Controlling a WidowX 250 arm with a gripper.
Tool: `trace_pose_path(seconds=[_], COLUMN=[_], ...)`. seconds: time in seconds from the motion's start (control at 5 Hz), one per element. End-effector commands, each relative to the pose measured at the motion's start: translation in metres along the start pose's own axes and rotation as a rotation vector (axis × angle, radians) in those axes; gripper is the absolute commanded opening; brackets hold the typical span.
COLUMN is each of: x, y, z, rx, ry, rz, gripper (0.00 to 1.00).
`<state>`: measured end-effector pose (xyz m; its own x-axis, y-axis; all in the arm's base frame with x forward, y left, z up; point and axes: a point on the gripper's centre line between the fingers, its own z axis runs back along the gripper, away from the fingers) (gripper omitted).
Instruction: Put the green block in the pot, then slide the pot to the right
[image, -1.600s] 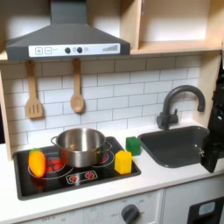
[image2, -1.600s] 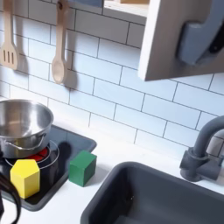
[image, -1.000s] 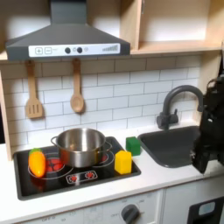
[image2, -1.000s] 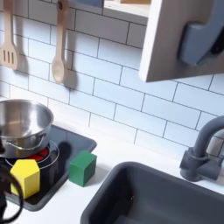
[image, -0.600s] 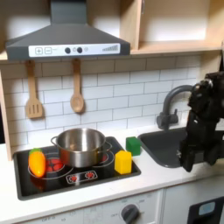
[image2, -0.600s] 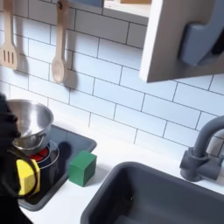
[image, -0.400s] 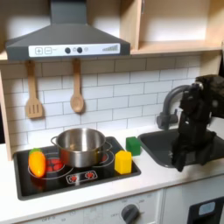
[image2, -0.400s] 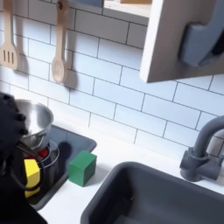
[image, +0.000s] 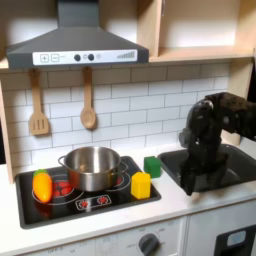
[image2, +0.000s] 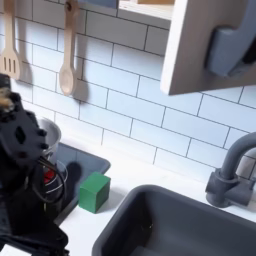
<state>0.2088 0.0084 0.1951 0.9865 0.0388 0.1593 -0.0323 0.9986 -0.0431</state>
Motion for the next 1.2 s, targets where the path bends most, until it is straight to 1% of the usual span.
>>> trace_pose_path(seconds=[0.0, 0.4, 0.6, 0.8, 1.0], x=[0.036, 0.07, 0.083, 0.096, 0.106], y=[0.0, 0.006, 0.008, 0.012, 0.016], z=[-0.01, -0.017, -0.021, -0.026, -0.032], rx=[0.007, -0.001, -0.003, 0.004, 0.006], ry=[-0.057, -0.092, -0.097, -0.098, -0.099], rz=[-0.001, 0.02, 0.017, 0.013, 0.032], gripper=[1.0, 1.0, 1.0, 1.0, 1.0])
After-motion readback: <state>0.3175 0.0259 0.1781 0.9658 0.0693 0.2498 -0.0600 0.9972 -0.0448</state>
